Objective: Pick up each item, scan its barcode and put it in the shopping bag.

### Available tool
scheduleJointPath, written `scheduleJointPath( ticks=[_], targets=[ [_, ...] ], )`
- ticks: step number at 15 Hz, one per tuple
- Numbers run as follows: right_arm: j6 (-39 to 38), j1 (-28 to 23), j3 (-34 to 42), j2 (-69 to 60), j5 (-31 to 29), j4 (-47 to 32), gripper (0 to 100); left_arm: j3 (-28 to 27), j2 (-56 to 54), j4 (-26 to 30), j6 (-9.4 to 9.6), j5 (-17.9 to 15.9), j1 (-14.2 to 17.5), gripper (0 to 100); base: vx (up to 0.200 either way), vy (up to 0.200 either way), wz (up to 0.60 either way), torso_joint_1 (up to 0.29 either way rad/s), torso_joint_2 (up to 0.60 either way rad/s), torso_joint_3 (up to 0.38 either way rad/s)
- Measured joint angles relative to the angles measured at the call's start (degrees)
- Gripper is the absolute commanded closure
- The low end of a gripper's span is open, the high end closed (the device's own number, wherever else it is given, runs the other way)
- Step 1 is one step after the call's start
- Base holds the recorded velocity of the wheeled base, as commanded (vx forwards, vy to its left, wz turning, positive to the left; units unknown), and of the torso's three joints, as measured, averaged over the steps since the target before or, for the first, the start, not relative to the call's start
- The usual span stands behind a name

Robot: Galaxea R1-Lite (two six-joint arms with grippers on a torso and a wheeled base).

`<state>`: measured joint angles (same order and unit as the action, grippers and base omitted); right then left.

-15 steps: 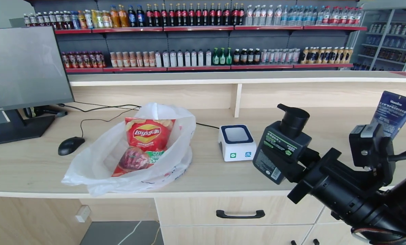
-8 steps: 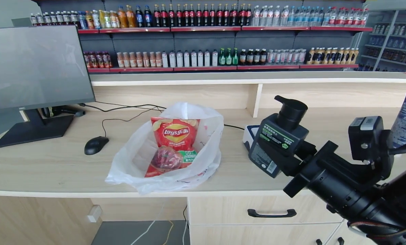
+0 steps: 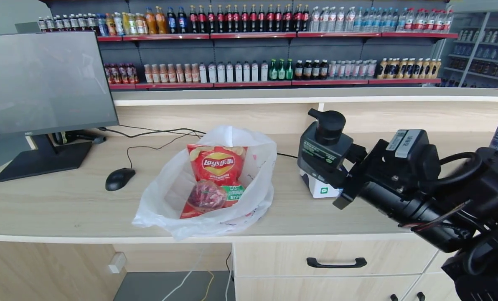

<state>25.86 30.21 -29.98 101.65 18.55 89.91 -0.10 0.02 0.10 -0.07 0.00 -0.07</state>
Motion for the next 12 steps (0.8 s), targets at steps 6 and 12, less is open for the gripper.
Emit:
scheduleJointPath(
  ticks=[6, 12],
  targets=[
    [21.3, -5.8, -8.3, 8.0, 4.8, 0.0, 100, 0.0, 0.0, 0.0, -0.13, 0.0, 0.2, 0, 0.0, 0.0, 0.0, 0.0, 0.0, 0.0],
    [35.1, -12.2, -10.0, 13.1, 13.5, 0.1, 100, 0.0, 0.0, -0.1, -0.09, 0.0, 0.1, 0, 0.0, 0.0, 0.0, 0.0, 0.0, 0.0]
  ],
)
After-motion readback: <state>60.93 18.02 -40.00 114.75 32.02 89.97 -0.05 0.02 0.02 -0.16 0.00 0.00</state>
